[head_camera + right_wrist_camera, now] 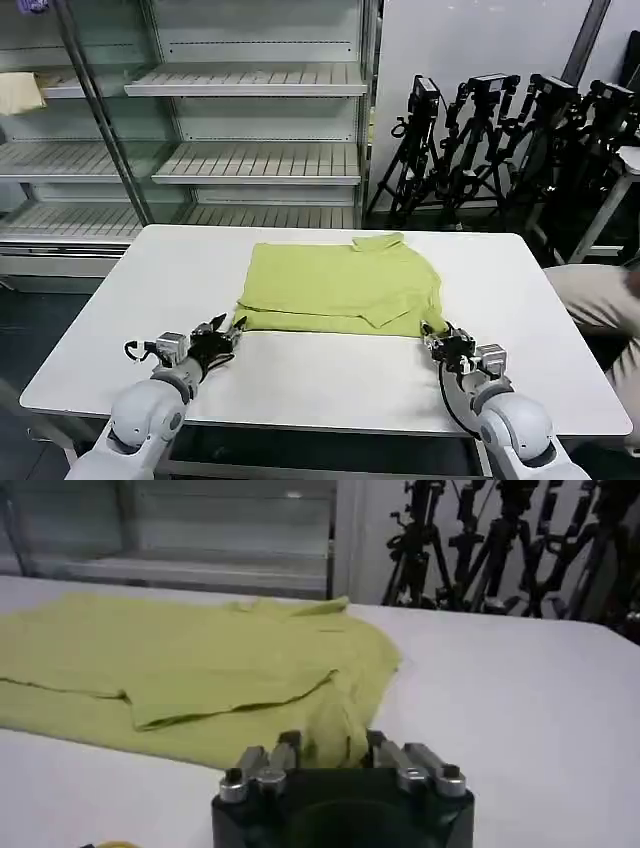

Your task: Fold and organize the clothes.

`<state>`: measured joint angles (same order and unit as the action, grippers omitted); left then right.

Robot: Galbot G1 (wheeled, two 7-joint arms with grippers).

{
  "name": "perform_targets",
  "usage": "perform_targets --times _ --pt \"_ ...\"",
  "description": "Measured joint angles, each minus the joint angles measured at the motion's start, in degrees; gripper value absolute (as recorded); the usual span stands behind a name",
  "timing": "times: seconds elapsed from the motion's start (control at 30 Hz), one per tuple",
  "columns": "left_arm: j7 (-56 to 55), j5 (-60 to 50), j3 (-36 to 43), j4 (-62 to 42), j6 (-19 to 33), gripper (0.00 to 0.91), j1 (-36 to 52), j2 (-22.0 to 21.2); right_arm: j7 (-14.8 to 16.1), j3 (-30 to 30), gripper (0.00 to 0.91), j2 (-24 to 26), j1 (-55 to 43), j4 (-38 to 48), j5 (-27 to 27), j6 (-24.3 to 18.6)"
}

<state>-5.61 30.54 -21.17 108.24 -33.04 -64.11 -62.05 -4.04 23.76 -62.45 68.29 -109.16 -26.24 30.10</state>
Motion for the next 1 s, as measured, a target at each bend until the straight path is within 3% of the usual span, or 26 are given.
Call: perform_targets --times 0.53,0.57,1.0 --pt "1.0 -1.5 -1.4 3.4 0.0 0.030 -3.9 0.4 1.0 1.3 0.000 0.3 4.6 -4.6 1.8 -0.8" --pt "1.0 -1.6 -1.5 3.8 0.0 0.907 -4.4 0.4 1.1 1.4 0.000 0.2 4.7 -4.7 2.0 -1.0" --pt "-0.8 -0.8 -2.4 4.0 1.3 0.907 -3.8 -1.1 2.0 1.7 0.000 0.6 5.5 -5.5 4.2 -2.0"
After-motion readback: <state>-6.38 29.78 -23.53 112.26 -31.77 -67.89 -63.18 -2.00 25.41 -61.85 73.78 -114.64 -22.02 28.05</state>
